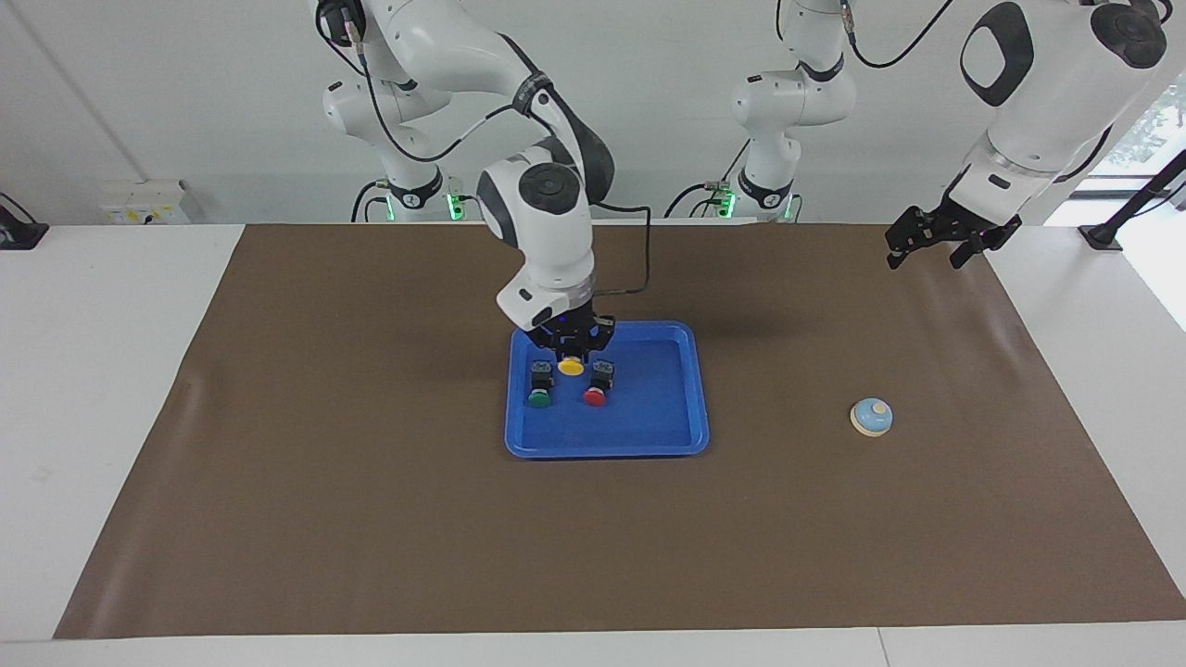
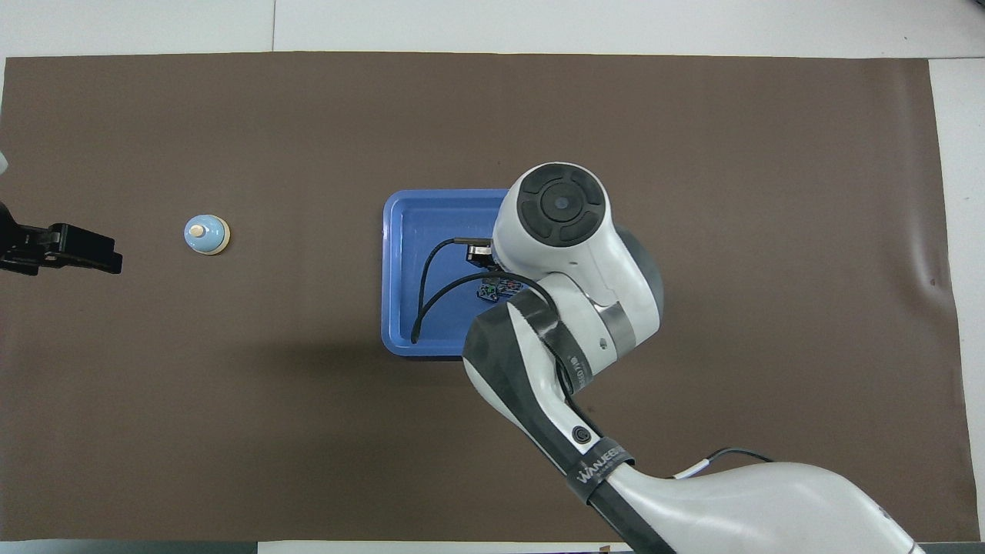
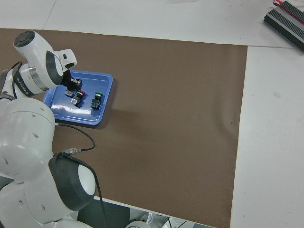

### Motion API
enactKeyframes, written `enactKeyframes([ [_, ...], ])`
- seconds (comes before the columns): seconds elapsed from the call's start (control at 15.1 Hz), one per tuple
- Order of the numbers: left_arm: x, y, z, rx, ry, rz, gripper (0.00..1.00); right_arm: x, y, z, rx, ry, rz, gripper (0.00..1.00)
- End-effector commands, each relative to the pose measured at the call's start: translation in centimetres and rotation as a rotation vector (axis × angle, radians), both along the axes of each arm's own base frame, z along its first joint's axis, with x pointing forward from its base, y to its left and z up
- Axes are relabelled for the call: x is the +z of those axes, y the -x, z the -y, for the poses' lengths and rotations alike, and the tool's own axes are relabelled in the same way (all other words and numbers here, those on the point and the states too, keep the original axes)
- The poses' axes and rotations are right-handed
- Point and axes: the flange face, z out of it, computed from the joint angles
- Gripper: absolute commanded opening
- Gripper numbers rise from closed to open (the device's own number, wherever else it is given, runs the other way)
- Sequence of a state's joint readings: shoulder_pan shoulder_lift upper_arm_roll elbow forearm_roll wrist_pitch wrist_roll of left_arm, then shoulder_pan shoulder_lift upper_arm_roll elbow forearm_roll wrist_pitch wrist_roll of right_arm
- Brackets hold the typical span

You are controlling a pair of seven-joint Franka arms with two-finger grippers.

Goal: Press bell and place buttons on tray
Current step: 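Carry the yellow button into the tray and release it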

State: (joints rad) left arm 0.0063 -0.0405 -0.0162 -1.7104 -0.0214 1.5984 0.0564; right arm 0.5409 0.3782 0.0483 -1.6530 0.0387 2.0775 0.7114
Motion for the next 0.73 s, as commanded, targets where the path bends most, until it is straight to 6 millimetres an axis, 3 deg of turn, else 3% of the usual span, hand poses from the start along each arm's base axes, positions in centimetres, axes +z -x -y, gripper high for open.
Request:
enactKeyframes([
  [0.0, 0.1, 0.5, -0.2, 0.008, 0.000, 0.005, 1.00, -1.6, -0.4, -3.7, -0.047, -0.019, -0.020, 0.00],
  [0.13, 0.1, 0.5, -0.2, 0.008, 0.000, 0.005, 1.00, -3.1, -0.1, -6.2, -0.064, -0.026, -0.016, 0.00],
  [0.33, 0.1, 0.5, -0.2, 0.007, 0.000, 0.005, 1.00, -3.0, -0.3, -6.4, -0.072, -0.047, 0.004, 0.00],
  [0.66, 0.1, 0.5, -0.2, 0.008, 0.000, 0.005, 1.00, -6.2, 0.8, -8.3, -0.041, -0.040, 0.003, 0.00],
])
